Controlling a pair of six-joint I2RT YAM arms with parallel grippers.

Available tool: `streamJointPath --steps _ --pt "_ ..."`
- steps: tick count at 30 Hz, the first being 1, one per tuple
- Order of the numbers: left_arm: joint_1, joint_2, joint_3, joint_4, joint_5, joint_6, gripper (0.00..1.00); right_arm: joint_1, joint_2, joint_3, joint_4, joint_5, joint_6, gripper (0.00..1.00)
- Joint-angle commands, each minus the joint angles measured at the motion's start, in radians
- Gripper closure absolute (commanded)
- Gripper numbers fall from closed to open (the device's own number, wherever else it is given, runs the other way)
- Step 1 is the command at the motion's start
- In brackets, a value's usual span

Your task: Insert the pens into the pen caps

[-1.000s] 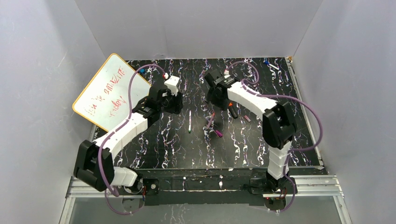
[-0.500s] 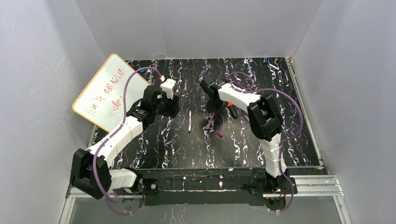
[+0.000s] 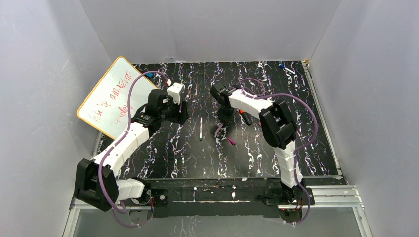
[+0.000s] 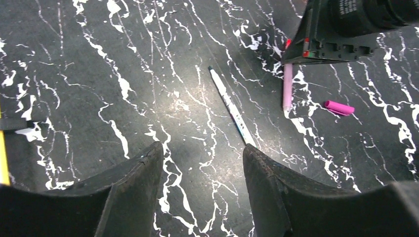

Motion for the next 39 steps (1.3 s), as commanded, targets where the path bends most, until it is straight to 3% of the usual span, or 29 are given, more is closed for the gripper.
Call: streamJointPath --steps 1,9,12,26,39 --pt "0.005 -0.021 -0.026 0.03 0.088 0.0 0.41 0.005 -0.005 -0.021 0.072 -0.046 -0.054 0.99" --pt "0.01 0.055 -0.078 0.215 0.426 -0.105 0.41 0.005 -0.299 -0.218 0.542 -0.074 -0.202 0.99" --pt "0.01 0.094 -0.096 0.316 0.515 -0.165 0.41 0.005 -0.381 -0.232 0.62 -0.072 -0.25 0.99" --pt "0.004 0.248 -0.121 0.728 0.68 -0.467 0.42 0.018 -0.427 -0.21 0.659 -0.144 -0.296 0.99" --pt "0.004 0.32 -0.081 0.769 0.659 -0.48 0.41 0.071 -0.404 -0.174 0.643 -0.122 -0.331 0.99"
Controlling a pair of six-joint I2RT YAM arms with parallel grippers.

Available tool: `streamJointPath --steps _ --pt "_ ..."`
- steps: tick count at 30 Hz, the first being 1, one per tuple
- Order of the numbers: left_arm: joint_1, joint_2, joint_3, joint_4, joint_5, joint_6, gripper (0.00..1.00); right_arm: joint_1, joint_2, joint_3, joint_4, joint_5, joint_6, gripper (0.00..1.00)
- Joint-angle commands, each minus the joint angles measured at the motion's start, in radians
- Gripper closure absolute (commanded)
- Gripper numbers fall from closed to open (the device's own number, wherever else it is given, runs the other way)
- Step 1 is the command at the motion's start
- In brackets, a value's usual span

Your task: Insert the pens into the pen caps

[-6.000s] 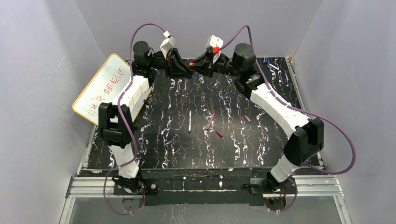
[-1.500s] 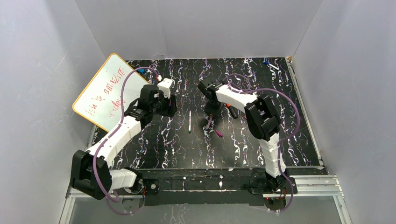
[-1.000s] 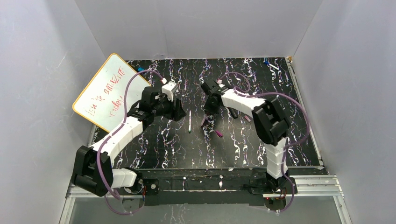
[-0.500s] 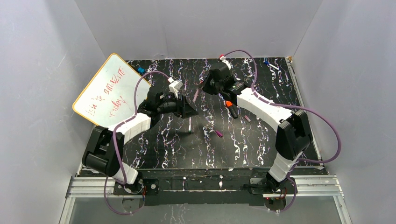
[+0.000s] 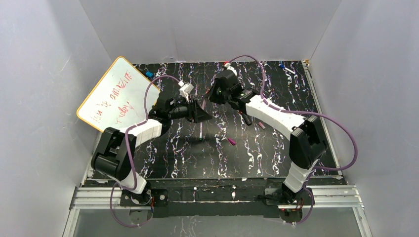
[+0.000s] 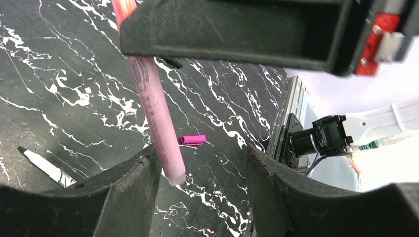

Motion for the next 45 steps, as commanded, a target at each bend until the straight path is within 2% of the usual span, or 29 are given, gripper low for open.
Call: streamJointPath --steps 1,4,7,11,18,25,26,29,31,34,36,38,42,45 --pt "-0.001 0.016 0.038 0.022 0.009 0.0 0.42 0.022 0.014 0.05 0.02 0.012 -0.024 0.99" --pt "-0.001 0.025 0.051 0.016 0.003 0.007 0.44 0.03 0.017 0.05 0.019 0.018 -0.025 0.99" --pt "-0.001 0.033 0.065 -0.003 0.002 0.02 0.58 0.031 0.024 0.056 0.01 0.016 -0.028 0.99" --pt "-0.001 0.047 0.076 -0.02 0.002 0.028 0.69 0.034 0.027 0.056 0.007 0.011 -0.028 0.99" --pt "-0.001 0.061 0.084 -0.037 0.005 0.04 1.0 0.037 0.032 0.059 0.003 0.006 -0.032 0.99" --pt "0.0 0.07 0.081 -0.059 0.006 0.061 1.0 0.037 0.035 0.059 0.006 -0.02 -0.045 0.99" --pt "0.0 0.069 0.08 -0.064 0.004 0.065 1.0 0.037 0.035 0.059 0.009 -0.025 -0.05 0.91" --pt "0.0 0.063 0.079 -0.085 -0.009 0.082 1.0 0.037 0.031 0.055 0.02 -0.029 -0.059 0.52" --pt "0.0 0.061 0.083 -0.122 -0.018 0.098 1.0 0.037 0.028 0.056 0.021 -0.023 -0.066 0.31" --pt "0.0 0.058 0.086 -0.18 -0.027 0.132 1.0 0.036 0.011 0.056 0.005 0.053 -0.079 0.1" --pt "0.0 0.056 0.086 -0.226 -0.035 0.159 1.0 0.023 -0.025 0.037 0.006 0.133 -0.09 0.02" --pt "0.0 0.046 0.084 -0.27 -0.046 0.19 1.0 -0.007 -0.084 -0.014 0.04 0.17 -0.124 0.01" --pt "-0.001 0.012 0.081 -0.367 -0.066 0.273 1.0 -0.14 -0.214 -0.154 0.049 0.141 -0.157 0.01" --pt "-0.001 -0.019 0.08 -0.441 -0.087 0.339 1.0 -0.289 -0.268 -0.207 -0.06 0.075 -0.124 0.02"
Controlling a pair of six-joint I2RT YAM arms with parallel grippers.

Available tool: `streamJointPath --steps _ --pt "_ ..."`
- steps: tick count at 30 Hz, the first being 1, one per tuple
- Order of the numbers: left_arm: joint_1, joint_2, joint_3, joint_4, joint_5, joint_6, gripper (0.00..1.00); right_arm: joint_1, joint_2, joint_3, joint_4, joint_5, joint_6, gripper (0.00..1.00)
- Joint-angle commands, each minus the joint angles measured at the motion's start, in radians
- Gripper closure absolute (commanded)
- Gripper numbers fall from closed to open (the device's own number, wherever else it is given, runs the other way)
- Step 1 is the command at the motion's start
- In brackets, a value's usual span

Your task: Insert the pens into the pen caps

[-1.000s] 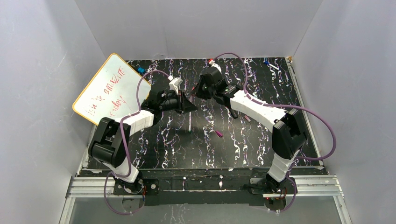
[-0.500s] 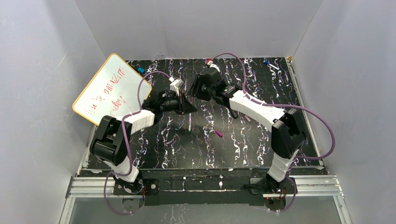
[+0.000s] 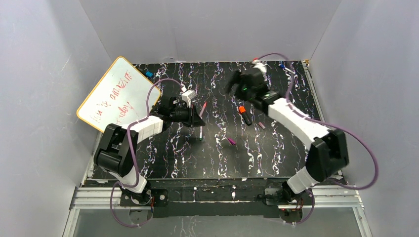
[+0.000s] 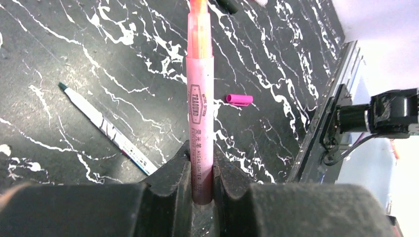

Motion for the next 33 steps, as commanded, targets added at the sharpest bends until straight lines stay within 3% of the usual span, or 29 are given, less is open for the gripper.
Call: streamJointPath --steps 1,6,10,13,14,17,21,25,33 --pt "-0.006 -0.099 0.018 -0.142 -0.024 0.134 1.0 -0.2 -0.11 -0.047 -0.142 0.002 -0.005 0.04" --pt "-0.007 -0.148 -0.013 -0.128 -0.045 0.151 1.0 -0.252 -0.174 -0.101 -0.296 0.025 0.045 0.06" --pt "-0.007 -0.174 -0.015 -0.135 -0.043 0.173 1.0 -0.251 -0.177 -0.088 -0.302 -0.05 -0.09 0.12" --pt "-0.01 -0.193 -0.024 -0.136 -0.053 0.177 1.0 -0.282 -0.162 -0.065 -0.369 0.017 -0.065 0.21" --pt "-0.011 -0.196 -0.025 -0.143 -0.057 0.179 1.0 -0.308 -0.158 -0.059 -0.416 0.035 -0.006 0.23" --pt "-0.014 -0.2 -0.021 -0.156 -0.066 0.183 1.0 -0.374 -0.186 -0.125 -0.491 0.009 0.305 0.16" --pt "-0.015 -0.197 -0.013 -0.163 -0.066 0.179 1.0 -0.385 -0.275 -0.314 -0.451 -0.033 0.786 0.08" --pt "-0.018 -0.204 -0.014 -0.164 -0.068 0.172 1.0 -0.39 -0.314 -0.447 -0.36 -0.082 1.154 0.14" --pt "-0.042 -0.212 -0.019 -0.167 -0.079 0.171 1.0 -0.425 -0.213 -0.475 -0.248 -0.065 1.449 0.35"
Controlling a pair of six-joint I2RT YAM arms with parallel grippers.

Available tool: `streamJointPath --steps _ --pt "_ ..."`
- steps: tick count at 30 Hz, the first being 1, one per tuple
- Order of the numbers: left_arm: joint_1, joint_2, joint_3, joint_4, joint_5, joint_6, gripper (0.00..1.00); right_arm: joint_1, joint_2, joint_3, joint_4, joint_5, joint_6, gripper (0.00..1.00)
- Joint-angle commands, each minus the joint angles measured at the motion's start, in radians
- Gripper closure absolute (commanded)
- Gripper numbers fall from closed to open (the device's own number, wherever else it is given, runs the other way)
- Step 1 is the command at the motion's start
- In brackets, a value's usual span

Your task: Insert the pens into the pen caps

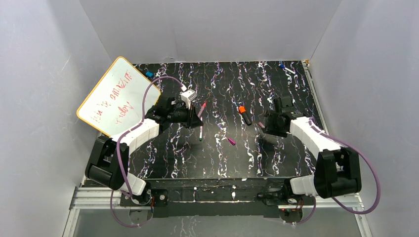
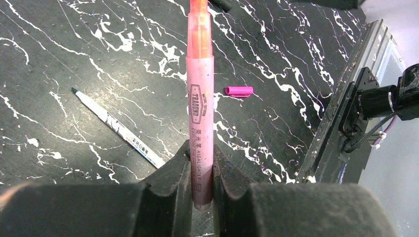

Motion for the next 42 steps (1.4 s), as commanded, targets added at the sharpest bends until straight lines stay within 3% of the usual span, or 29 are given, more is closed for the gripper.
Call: streamJointPath --steps 1,13,23,28,37,42 --pt "-0.021 -0.051 -0.01 -0.016 -0.007 0.01 1.0 -0.037 0.065 -0.003 0.113 0.01 0.268 0.35" --pt "-0.044 -0.052 0.005 -0.066 -0.045 0.046 1.0 -0.063 0.222 0.033 0.142 -0.022 0.323 0.35" --pt "-0.046 -0.04 0.01 -0.081 -0.05 0.06 1.0 -0.072 0.26 -0.046 0.243 -0.035 0.333 0.55" --pt "-0.046 -0.033 0.011 -0.089 -0.053 0.066 1.0 -0.086 0.272 -0.062 0.268 -0.058 0.33 0.53" --pt "-0.046 -0.014 0.015 -0.095 -0.054 0.071 1.0 -0.103 0.278 -0.111 0.316 -0.092 0.334 0.59" --pt "-0.046 -0.006 0.02 -0.103 -0.06 0.077 1.0 -0.114 0.279 -0.113 0.359 -0.105 0.284 0.8"
